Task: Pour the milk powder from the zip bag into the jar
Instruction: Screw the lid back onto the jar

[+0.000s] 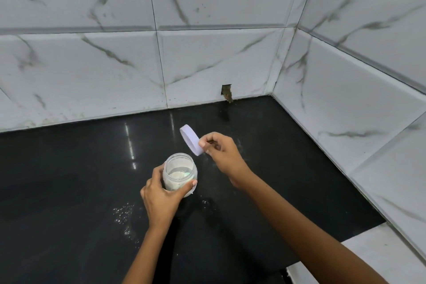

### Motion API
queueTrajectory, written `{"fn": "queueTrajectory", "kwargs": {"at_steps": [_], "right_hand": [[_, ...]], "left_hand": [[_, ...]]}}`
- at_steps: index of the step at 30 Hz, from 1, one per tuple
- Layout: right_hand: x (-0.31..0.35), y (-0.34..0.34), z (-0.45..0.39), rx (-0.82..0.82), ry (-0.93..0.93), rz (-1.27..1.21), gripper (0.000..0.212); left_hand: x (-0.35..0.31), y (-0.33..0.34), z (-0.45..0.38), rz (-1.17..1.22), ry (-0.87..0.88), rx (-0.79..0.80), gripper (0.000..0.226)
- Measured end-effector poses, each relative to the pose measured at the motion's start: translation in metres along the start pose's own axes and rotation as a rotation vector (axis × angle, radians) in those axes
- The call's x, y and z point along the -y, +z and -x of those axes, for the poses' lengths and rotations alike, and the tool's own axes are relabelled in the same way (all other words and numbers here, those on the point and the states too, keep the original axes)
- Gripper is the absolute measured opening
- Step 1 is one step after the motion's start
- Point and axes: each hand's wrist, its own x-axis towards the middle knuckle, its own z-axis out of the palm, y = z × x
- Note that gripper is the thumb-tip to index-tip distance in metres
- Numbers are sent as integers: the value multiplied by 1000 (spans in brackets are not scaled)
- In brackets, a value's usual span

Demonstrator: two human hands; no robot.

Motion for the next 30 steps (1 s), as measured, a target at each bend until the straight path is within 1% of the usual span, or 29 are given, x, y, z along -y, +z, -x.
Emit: {"fn": "queueTrajectory", "kwargs": {"at_steps": [1, 3, 5, 7, 10, 13, 15, 17, 19, 20, 22, 23, 25, 26, 27, 28, 30], "right_hand": [[4, 3, -2, 49, 78, -93, 9], [6, 8, -6, 120, 291, -307, 10], [4, 9, -12, 155, 534, -569, 10], [-2, 8, -17, 151, 721, -716, 12], [-14, 5, -21, 107, 856, -702, 20], [-22, 5, -23, 79, 876, -637, 20], [-22, 7, -23, 90, 834, -508, 15], [-20, 12, -23, 117, 711, -258, 18], [-19, 17, -21, 132, 508, -15, 26], [-17, 19, -20, 146, 384, 91, 27], [-14, 23, -20, 212, 159, 322, 30], [-13, 26, -20, 265, 90, 451, 37], [-10, 33, -23, 345, 41, 685, 63], [-7, 36, -25, 362, 35, 756, 73], [-5, 38, -27, 377, 14, 805, 78], [-2, 39, -29, 399, -24, 852, 77], [3, 41, -32, 451, -118, 951, 71]], "left_hand": [[0, 0, 0, -5, 1, -5, 78], [-1, 0, -1, -12, 6, -11, 79], [-2, -1, 0, -21, 15, -17, 81], [-3, -1, 1, -29, 18, -25, 82], [-2, -1, 0, -66, 21, -32, 80], [0, 0, -1, -103, 30, -39, 79], [1, 1, -1, -111, 30, -43, 79], [1, 2, -2, -114, 16, -43, 80], [2, 3, -2, -119, -1, -40, 81], [2, 3, -2, -122, -8, -39, 81], [1, 4, -2, -123, -20, -39, 79], [1, 4, -2, -119, -24, -42, 78], [0, 5, -1, -106, -29, -40, 75], [0, 5, 0, -97, -35, -40, 74], [0, 6, 0, -83, -45, -44, 74], [1, 6, 0, -67, -60, -54, 74], [1, 6, 0, -47, -80, -67, 74]]}}
